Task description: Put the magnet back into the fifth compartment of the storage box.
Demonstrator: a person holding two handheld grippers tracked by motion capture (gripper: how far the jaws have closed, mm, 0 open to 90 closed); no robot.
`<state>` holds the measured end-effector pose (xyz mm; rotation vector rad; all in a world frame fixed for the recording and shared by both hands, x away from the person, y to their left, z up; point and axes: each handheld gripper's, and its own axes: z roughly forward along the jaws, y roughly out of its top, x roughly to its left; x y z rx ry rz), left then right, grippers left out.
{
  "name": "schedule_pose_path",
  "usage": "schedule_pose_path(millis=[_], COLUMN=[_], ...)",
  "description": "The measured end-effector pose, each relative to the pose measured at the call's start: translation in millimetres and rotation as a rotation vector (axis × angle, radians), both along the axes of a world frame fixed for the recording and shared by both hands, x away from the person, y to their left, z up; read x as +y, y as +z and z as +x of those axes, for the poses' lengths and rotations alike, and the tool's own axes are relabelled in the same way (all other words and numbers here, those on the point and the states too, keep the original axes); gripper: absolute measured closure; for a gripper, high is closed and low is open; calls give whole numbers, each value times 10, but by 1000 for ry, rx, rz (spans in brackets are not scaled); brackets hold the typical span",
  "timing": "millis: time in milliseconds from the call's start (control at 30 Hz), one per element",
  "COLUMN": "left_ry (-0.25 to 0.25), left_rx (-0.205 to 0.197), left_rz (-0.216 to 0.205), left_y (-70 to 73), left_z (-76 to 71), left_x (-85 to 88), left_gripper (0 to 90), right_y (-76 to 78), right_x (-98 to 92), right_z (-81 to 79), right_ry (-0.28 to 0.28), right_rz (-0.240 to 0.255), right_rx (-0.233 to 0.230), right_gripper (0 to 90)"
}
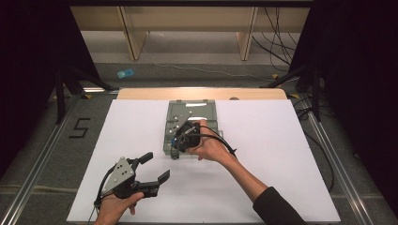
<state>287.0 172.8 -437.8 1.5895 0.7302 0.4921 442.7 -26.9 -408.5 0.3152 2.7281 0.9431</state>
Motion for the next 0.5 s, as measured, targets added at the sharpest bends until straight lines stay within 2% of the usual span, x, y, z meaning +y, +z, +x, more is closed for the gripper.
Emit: schedule_pose_path(millis=[333, 500], left_ry=[-7, -2], left_rx=[-6, -2], left_rz=[-10, 1], left_y=[-6, 2], left_z=[10, 2], left_x=[-6, 0], left_gripper=[159, 159], right_y=[-31, -10], right_x=[43, 75], right_z=[92, 136], right_ry=[-7, -10], right_rz=[-16, -26], right_rx=[11, 19], right_gripper=[625, 625])
